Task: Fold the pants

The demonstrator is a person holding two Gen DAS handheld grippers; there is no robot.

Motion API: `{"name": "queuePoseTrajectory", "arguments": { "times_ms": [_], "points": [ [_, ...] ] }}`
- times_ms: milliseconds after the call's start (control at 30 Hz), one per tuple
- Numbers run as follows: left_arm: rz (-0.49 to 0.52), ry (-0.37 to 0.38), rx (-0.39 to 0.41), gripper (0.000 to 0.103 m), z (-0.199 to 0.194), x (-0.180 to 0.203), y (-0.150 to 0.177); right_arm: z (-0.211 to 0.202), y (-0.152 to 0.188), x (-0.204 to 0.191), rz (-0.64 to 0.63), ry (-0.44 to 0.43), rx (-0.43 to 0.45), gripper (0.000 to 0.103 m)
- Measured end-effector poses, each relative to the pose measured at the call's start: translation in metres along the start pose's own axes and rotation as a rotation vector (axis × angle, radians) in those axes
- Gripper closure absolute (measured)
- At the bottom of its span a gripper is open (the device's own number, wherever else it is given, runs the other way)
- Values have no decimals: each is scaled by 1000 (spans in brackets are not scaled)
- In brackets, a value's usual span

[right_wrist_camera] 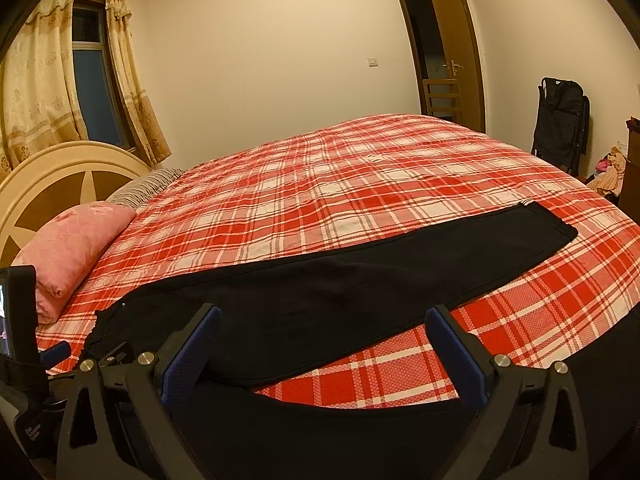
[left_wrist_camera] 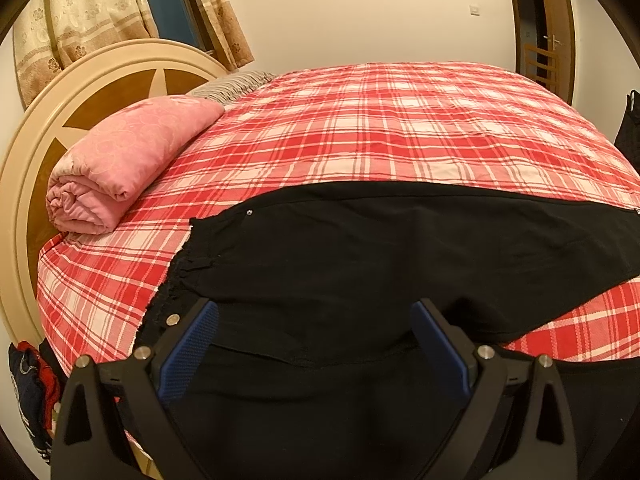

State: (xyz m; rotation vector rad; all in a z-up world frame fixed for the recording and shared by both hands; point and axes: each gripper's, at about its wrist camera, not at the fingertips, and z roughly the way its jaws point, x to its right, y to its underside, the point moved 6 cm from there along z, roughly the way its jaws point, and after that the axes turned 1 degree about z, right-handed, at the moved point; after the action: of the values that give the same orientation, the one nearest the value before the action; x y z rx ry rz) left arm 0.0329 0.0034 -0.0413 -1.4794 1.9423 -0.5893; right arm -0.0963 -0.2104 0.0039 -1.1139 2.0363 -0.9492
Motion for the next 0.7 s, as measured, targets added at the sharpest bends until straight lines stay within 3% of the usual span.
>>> {"name": "queuePoseTrajectory", "arguments": {
  "times_ms": [700],
  "points": [
    [5, 33, -37, 4, 13, 8, 4, 22, 9, 2, -16, 18, -53, 1]
  ]
}}
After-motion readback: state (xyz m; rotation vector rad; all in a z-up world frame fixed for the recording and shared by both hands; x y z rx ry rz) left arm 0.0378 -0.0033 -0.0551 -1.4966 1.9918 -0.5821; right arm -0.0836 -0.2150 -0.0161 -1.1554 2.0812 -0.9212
